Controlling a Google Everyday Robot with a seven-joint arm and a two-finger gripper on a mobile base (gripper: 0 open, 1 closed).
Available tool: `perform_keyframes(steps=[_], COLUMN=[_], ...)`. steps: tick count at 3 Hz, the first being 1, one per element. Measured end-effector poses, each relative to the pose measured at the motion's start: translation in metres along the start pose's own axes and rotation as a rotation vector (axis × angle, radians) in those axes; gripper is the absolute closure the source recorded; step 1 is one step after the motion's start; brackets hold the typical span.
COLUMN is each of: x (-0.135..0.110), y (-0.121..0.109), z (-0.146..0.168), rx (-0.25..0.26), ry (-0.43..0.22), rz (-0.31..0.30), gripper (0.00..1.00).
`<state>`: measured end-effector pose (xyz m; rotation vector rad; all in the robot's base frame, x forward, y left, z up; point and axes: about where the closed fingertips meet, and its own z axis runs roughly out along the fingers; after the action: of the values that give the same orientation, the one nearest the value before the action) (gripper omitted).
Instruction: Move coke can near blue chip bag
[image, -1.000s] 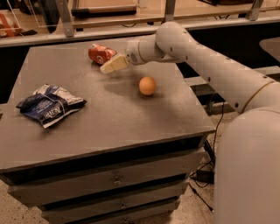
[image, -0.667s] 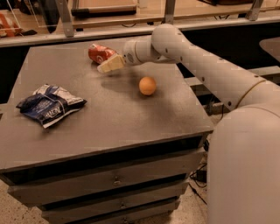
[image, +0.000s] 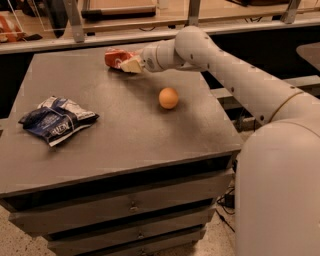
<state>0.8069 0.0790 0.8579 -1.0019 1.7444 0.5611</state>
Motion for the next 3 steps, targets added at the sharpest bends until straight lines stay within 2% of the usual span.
perform_keyframes(steps=[1,2,3], x=[-0.005,-0.020,-0.038], y=[-0.009,-0.003,0.003], z=[-0.015,-0.034,-0.043], rx=[-0.038,-0.155,-0.272], ry=[-0.030,-0.067,-0.118], rz=[0.017,-0.003,-0.072], gripper=[0.74,0.97,1.00])
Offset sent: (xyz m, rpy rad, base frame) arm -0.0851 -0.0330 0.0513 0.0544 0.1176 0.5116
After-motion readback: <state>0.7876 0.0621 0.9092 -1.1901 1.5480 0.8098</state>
